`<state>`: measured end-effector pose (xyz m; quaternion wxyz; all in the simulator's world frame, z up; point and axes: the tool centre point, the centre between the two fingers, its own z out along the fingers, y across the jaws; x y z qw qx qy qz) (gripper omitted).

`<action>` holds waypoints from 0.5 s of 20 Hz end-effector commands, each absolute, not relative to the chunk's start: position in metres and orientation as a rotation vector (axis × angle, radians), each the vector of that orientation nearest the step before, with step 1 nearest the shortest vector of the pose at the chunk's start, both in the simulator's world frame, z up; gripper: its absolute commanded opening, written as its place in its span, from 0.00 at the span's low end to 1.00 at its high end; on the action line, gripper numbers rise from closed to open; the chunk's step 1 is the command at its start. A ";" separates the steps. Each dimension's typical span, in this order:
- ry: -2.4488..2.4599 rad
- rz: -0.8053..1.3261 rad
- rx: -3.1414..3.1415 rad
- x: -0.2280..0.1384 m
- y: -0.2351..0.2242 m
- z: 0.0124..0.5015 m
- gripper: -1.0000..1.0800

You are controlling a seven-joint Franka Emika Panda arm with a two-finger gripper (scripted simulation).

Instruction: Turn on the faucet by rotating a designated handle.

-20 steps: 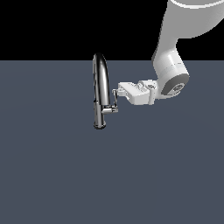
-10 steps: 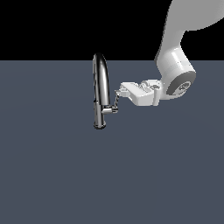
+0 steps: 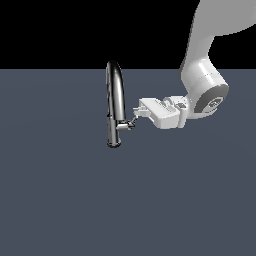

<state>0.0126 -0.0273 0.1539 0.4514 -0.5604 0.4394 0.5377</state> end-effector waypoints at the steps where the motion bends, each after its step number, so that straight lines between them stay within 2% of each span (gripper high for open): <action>1: 1.087 1.355 -1.376 -0.002 -0.026 0.141 0.00; 6: 1.084 1.361 -1.376 -0.021 -0.029 0.128 0.00; 8: 1.084 1.329 -1.386 -0.010 -0.034 0.138 0.00; 10: 1.084 1.335 -1.384 -0.013 -0.033 0.125 0.00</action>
